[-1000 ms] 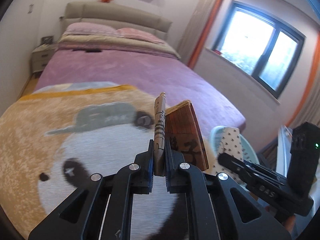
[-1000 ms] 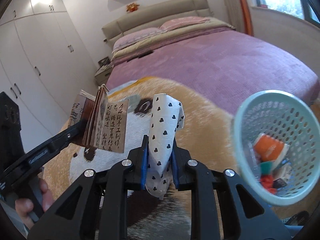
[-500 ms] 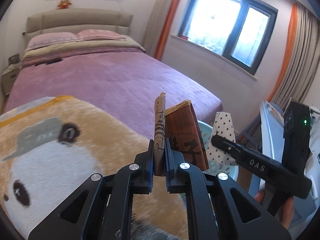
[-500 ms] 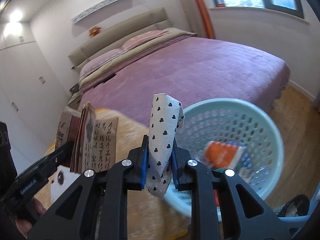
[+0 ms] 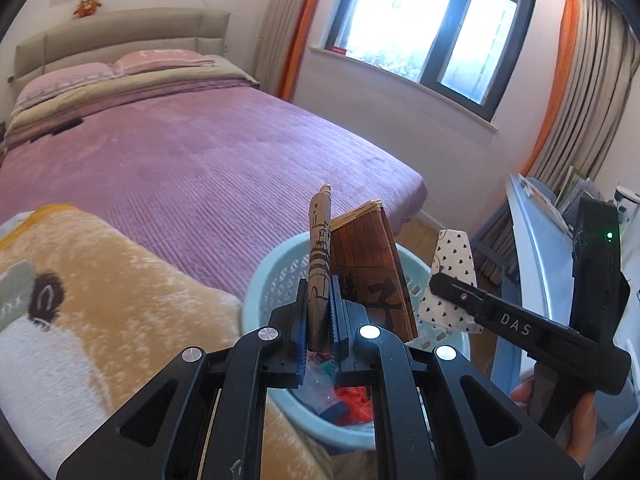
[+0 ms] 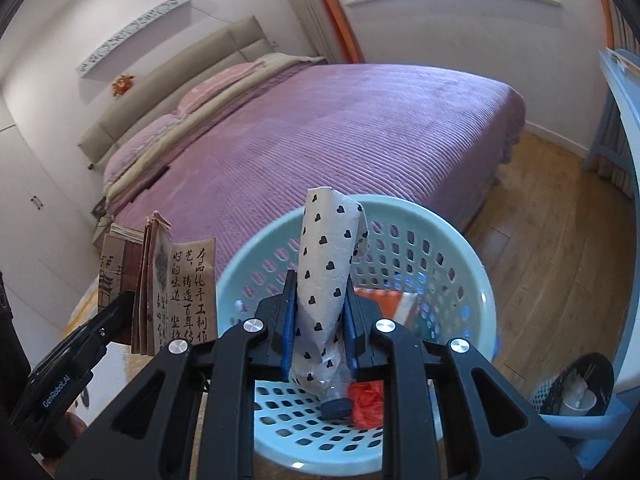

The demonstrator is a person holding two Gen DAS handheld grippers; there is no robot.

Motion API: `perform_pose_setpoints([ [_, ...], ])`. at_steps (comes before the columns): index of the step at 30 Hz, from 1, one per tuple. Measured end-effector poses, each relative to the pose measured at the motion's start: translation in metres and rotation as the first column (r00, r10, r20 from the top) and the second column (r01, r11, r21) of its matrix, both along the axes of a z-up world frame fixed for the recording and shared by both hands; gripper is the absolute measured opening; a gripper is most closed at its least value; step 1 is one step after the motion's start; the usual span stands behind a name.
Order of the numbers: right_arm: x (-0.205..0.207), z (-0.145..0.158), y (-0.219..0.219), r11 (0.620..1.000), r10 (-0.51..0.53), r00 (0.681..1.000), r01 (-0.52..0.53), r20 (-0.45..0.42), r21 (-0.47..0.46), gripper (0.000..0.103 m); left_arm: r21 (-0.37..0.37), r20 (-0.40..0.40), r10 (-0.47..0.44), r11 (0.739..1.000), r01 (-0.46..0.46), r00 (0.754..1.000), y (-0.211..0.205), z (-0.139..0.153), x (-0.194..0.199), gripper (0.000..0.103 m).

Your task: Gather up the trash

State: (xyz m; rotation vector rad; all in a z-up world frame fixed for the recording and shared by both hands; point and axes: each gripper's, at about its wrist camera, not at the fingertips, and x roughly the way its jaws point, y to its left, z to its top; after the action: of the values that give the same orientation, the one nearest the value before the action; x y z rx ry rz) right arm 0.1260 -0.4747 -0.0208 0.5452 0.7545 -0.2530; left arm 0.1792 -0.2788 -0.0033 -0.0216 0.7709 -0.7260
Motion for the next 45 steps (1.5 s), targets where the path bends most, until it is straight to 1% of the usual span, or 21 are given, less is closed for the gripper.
perform_pose_setpoints([
  [1, 0.002, -0.002, -0.001, 1.000, 0.000, 1.000, 0.000, -0.009, 0.003, 0.020, 0.003, 0.003, 0.007, 1.000, -0.007, 1.000, -0.004, -0.001, 0.001, 0.013],
  [2, 0.005, -0.004, -0.001, 1.000, -0.007, 1.000, 0.007, -0.023, -0.002, 0.028, 0.003, 0.007, 0.013, 1.000, -0.013, 1.000, -0.005, -0.003, 0.002, 0.031],
  [3, 0.007, -0.008, -0.002, 1.000, -0.017, 0.999, 0.016, -0.037, -0.007, 0.039, -0.001, 0.009, 0.015, 1.000, -0.015, 1.000, -0.006, -0.004, 0.002, 0.048],
  [5, 0.006, -0.014, -0.007, 0.999, -0.045, 0.998, 0.045, -0.053, -0.015, 0.049, 0.008, 0.034, 0.025, 1.000, -0.025, 0.999, -0.003, -0.004, -0.001, 0.051],
  [7, 0.001, -0.017, -0.007, 0.999, -0.044, 0.998, 0.044, -0.054, -0.004, 0.049, 0.022, 0.046, 0.022, 0.999, -0.023, 0.999, 0.003, -0.003, -0.006, 0.053],
  [10, -0.007, -0.013, 0.003, 0.999, -0.038, 0.998, 0.037, -0.051, -0.020, 0.049, -0.001, 0.047, 0.036, 0.999, -0.036, 0.998, 0.021, 0.001, -0.014, 0.064],
  [15, -0.024, 0.005, 0.027, 0.999, 0.003, 1.000, -0.004, -0.015, -0.035, 0.050, -0.039, 0.079, 0.069, 0.997, -0.066, 0.995, 0.057, 0.016, -0.037, 0.078],
  [18, -0.035, 0.021, 0.046, 0.996, 0.018, 1.000, -0.018, 0.004, -0.087, 0.050, -0.039, 0.127, 0.103, 0.994, -0.098, 0.987, 0.075, 0.027, -0.057, 0.086],
  [23, -0.053, 0.045, 0.085, 0.992, 0.086, 0.994, -0.079, 0.061, -0.099, 0.050, -0.040, 0.201, 0.172, 0.985, -0.168, 0.964, 0.117, 0.040, -0.090, 0.093],
  [25, -0.059, 0.053, 0.099, 0.988, 0.108, 0.991, -0.098, 0.079, -0.117, 0.056, -0.047, 0.212, 0.200, 0.980, -0.195, 0.956, 0.134, 0.044, -0.096, 0.094],
  [26, -0.062, 0.057, 0.106, 0.986, 0.114, 0.989, -0.101, 0.090, -0.132, 0.062, -0.048, 0.221, 0.234, 0.972, -0.230, 0.947, 0.145, 0.044, -0.103, 0.094],
  [28, -0.072, 0.063, 0.120, 0.979, 0.124, 0.985, -0.102, 0.116, -0.178, 0.065, -0.045, 0.242, 0.281, 0.960, -0.278, 0.929, 0.157, 0.044, -0.109, 0.094],
  [29, -0.077, 0.066, 0.127, 0.974, 0.128, 0.983, -0.099, 0.133, -0.205, 0.065, -0.041, 0.271, 0.325, 0.944, -0.326, 0.906, 0.168, 0.040, -0.116, 0.094],
  [32, -0.092, 0.073, 0.147, 0.956, 0.156, 0.968, -0.097, 0.197, -0.277, 0.068, -0.034, 0.326, 0.409, 0.906, -0.422, 0.852, 0.187, 0.028, -0.134, 0.094],
  [34, -0.103, 0.077, 0.158, 0.948, 0.199, 0.944, -0.118, 0.262, -0.294, 0.071, -0.050, 0.362, 0.457, 0.880, -0.473, 0.812, 0.198, 0.018, -0.145, 0.094],
  [35, -0.108, 0.079, 0.163, 0.946, 0.209, 0.935, -0.120, 0.285, -0.302, 0.073, -0.045, 0.387, 0.465, 0.872, -0.487, 0.796, 0.200, 0.016, -0.148, 0.094],
  [38, -0.121, 0.086, 0.184, 0.919, 0.224, 0.915, -0.084, 0.336, -0.384, 0.074, -0.032, 0.440, 0.463, 0.864, -0.502, 0.769, 0.203, 0.015, -0.150, 0.094],
  [41, -0.132, 0.089, 0.197, 0.896, 0.224, 0.902, -0.041, 0.369, -0.443, 0.076, -0.067, 0.489, 0.490, 0.846, -0.529, 0.721, 0.205, 0.013, -0.152, 0.094],
  [42, -0.134, 0.089, 0.199, 0.895, 0.220, 0.899, -0.032, 0.378, -0.444, 0.077, -0.061, 0.494, 0.495, 0.840, -0.540, 0.715, 0.206, 0.012, -0.152, 0.094],
  [44, -0.138, 0.088, 0.200, 0.896, 0.211, 0.895, -0.016, 0.393, -0.444, 0.077, -0.063, 0.494, 0.493, 0.842, -0.536, 0.716, 0.209, 0.014, -0.152, 0.095],
  [45, -0.139, 0.087, 0.201, 0.893, 0.201, 0.897, -0.003, 0.394, -0.449, 0.077, -0.066, 0.503, 0.499, 0.836, -0.544, 0.706, 0.209, 0.014, -0.153, 0.095],
])
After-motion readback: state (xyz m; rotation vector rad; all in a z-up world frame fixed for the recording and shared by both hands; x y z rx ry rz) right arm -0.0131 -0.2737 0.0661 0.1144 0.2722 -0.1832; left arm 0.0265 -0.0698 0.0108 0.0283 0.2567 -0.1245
